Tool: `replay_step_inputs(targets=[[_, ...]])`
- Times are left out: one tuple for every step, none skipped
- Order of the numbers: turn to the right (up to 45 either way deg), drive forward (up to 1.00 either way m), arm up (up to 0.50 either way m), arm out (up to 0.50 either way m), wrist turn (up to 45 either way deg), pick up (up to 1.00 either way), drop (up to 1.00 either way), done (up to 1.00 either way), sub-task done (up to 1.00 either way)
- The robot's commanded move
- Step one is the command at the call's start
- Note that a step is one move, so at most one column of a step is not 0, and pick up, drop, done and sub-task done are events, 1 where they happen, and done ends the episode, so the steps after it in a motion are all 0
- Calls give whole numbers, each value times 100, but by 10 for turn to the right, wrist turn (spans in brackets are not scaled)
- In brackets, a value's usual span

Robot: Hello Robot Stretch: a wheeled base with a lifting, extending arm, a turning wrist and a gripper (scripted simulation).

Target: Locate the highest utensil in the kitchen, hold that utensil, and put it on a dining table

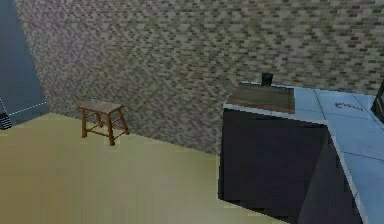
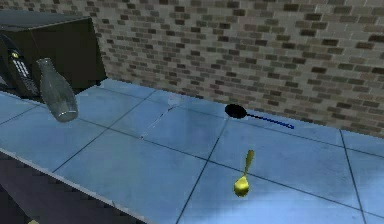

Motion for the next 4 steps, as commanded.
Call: replay_step_inputs(targets=[[0, 0, 38, 0, 0, 0, 0, 0, 0], [0, 0, 0, 34, 0, 0, 0, 0, 0], [0, 0, 0, 0, 450, 0, 0, 0, 0], [0, 0, 0, 0, 450, 0, 0, 0, 0]])
